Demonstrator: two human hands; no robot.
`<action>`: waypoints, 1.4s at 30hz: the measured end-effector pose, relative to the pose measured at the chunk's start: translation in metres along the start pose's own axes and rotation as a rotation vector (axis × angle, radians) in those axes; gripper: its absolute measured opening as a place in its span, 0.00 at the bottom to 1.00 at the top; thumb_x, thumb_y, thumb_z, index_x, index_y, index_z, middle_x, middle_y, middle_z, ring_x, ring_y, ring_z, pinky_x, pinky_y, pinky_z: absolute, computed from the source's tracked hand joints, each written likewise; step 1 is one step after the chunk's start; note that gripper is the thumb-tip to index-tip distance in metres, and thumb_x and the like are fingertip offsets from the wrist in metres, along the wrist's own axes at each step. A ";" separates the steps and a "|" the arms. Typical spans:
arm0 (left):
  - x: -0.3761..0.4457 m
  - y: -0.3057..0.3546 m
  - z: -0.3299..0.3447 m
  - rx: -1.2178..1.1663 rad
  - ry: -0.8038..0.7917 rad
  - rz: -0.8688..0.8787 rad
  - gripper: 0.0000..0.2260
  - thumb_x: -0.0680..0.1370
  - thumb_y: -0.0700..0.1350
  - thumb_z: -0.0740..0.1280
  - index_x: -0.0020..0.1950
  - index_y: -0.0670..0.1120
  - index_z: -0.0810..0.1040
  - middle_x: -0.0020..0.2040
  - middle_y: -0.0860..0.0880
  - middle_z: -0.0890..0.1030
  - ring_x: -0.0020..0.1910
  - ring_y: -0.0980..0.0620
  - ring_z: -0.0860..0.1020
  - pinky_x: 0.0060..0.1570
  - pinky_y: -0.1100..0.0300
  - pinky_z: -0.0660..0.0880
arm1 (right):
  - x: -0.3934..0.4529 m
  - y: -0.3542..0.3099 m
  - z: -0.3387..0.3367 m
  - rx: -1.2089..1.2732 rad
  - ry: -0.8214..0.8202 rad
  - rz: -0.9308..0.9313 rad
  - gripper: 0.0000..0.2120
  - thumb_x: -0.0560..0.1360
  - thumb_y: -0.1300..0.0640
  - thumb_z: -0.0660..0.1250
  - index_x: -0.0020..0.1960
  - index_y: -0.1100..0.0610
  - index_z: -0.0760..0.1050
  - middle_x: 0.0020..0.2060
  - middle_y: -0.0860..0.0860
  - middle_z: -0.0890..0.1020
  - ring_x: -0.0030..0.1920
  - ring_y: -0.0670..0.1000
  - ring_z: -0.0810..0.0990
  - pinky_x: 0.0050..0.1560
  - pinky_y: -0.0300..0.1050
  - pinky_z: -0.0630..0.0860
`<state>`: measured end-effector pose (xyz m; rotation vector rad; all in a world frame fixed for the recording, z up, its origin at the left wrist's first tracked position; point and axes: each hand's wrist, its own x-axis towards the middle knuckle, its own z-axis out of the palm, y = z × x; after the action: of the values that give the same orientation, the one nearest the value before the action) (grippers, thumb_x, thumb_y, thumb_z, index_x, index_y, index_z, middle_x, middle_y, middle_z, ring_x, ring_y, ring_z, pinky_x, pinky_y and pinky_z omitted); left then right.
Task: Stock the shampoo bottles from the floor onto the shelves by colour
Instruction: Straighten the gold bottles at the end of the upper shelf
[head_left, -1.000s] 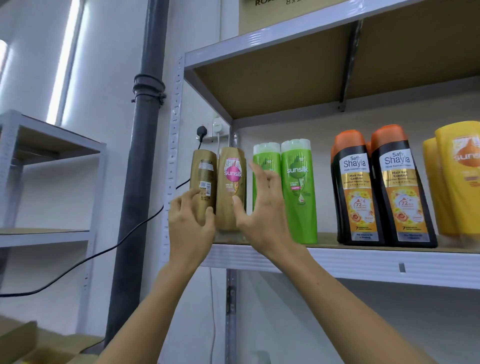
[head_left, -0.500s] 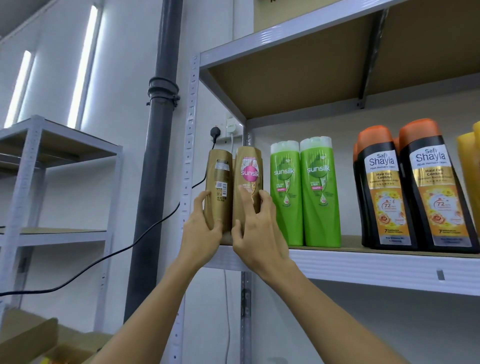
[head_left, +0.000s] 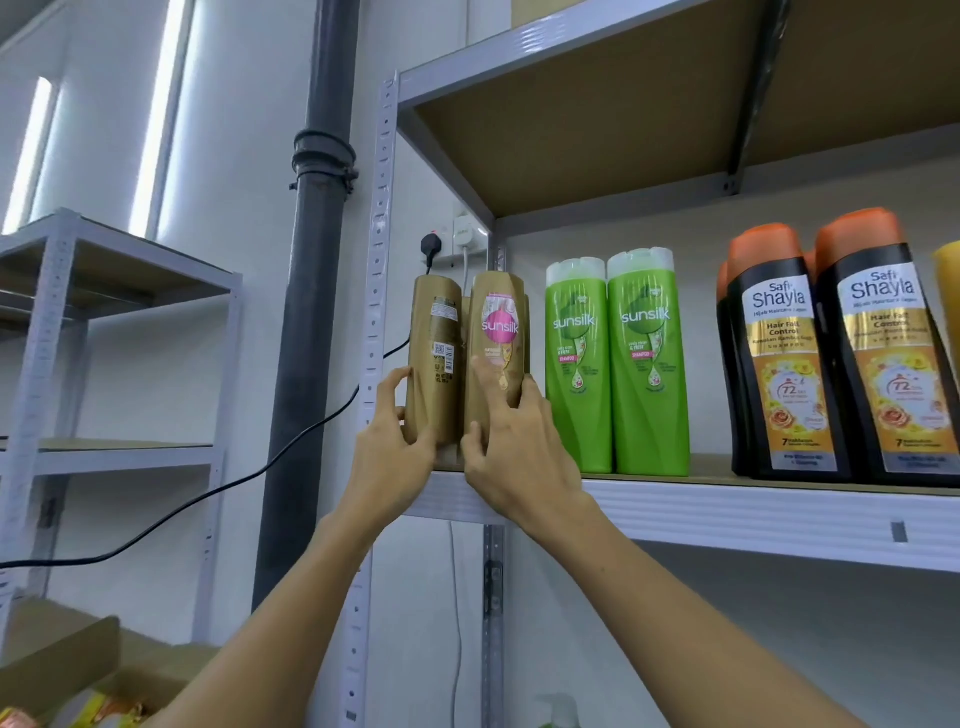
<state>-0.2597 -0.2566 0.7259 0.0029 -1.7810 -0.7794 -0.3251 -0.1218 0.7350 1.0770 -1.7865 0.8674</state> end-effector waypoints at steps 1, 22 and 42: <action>0.000 0.000 -0.001 -0.008 -0.007 -0.009 0.27 0.82 0.45 0.66 0.76 0.59 0.57 0.60 0.49 0.78 0.51 0.51 0.81 0.45 0.66 0.78 | 0.000 0.000 0.000 0.003 -0.006 0.002 0.34 0.80 0.52 0.59 0.81 0.43 0.49 0.68 0.61 0.65 0.64 0.60 0.68 0.62 0.54 0.73; -0.002 0.013 -0.006 -0.006 -0.044 -0.079 0.29 0.82 0.42 0.65 0.77 0.57 0.55 0.53 0.50 0.78 0.47 0.53 0.81 0.40 0.68 0.76 | 0.002 -0.004 -0.012 0.111 -0.132 0.121 0.36 0.82 0.51 0.62 0.81 0.39 0.44 0.58 0.60 0.70 0.41 0.57 0.69 0.51 0.50 0.71; -0.002 0.017 -0.003 -0.041 -0.060 -0.067 0.26 0.83 0.45 0.63 0.77 0.60 0.57 0.53 0.54 0.77 0.48 0.56 0.80 0.40 0.68 0.76 | -0.002 -0.003 -0.012 0.075 -0.139 0.165 0.37 0.81 0.50 0.62 0.81 0.42 0.42 0.60 0.59 0.70 0.52 0.62 0.78 0.48 0.52 0.72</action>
<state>-0.2502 -0.2439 0.7336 0.0122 -1.8291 -0.8717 -0.3177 -0.1120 0.7388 1.0716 -1.9944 0.9855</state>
